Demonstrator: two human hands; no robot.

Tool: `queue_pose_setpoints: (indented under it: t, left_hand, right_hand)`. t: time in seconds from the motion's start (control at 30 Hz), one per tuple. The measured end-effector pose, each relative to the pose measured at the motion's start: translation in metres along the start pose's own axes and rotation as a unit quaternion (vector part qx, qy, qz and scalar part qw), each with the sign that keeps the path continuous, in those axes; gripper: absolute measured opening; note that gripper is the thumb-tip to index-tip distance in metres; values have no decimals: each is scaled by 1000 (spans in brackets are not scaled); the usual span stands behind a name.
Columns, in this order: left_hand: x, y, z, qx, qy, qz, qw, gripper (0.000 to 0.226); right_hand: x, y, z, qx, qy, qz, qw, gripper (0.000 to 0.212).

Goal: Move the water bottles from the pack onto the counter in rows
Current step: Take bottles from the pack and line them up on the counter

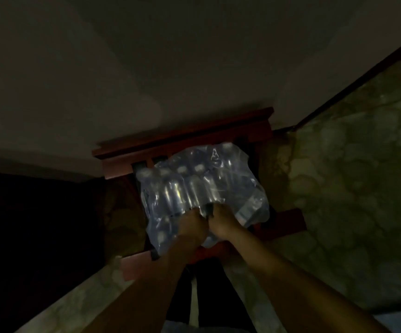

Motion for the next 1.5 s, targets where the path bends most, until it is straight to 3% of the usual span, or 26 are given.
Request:
queue_pose_setpoints:
  t: [0.1,0.37,0.6,0.8,0.93,1.07,1.2,1.3,1.37,1.43,1.5]
  left_hand:
    - [15,-16,-9,7,23,-3,1000,28]
    - [40,-30,-28,24,44,18,999,27]
    - [48,-28,-34,28,69,24,997,32]
    - [52,-30,-34,96,58,24,993,29]
    - [53,-32,-37,87,48,26,995,28]
    - [53,-31,-36,58,38,36,997,27]
    - [54,-31,-40,85,36,17,996,31]
    - [49,-34,-43,81,42,10,996,35]
    - [44,-31,-42,69,36,24,997,33]
    - [42,-28,-41,56,44,44,996,31]
    - [43,-27,-42,49,57,51,996,32]
  right_hand:
    - [14,-5,10,-37,-10,0,999,58]
    - [43,-10,17,-45,-35,45,997,32]
    - [57,-9,22,-134,-78,78,985,35]
    - [58,-8,12,-230,-80,136,960,38]
    - [48,-5,11,-190,-69,133,970,41]
    - [29,-1,4,-85,-51,122,988,61]
    - [9,4,2,47,-61,69,995,32]
    - [-3,7,14,165,-82,78,980,13]
    - [-14,5,17,178,-97,79,976,16]
    - [-22,5,17,182,-109,80,974,40]
    - [-29,10,17,183,-103,72,975,33]
Point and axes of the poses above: each hand's wrist, its own x-axis towards the middle knuckle, its own y-axis out of the back of the hand, z = x × y, the point moved 6 cm from there along x, towards the middle knuckle, and after that the axes turned 6 degrees about x, right-handed, at the moved point
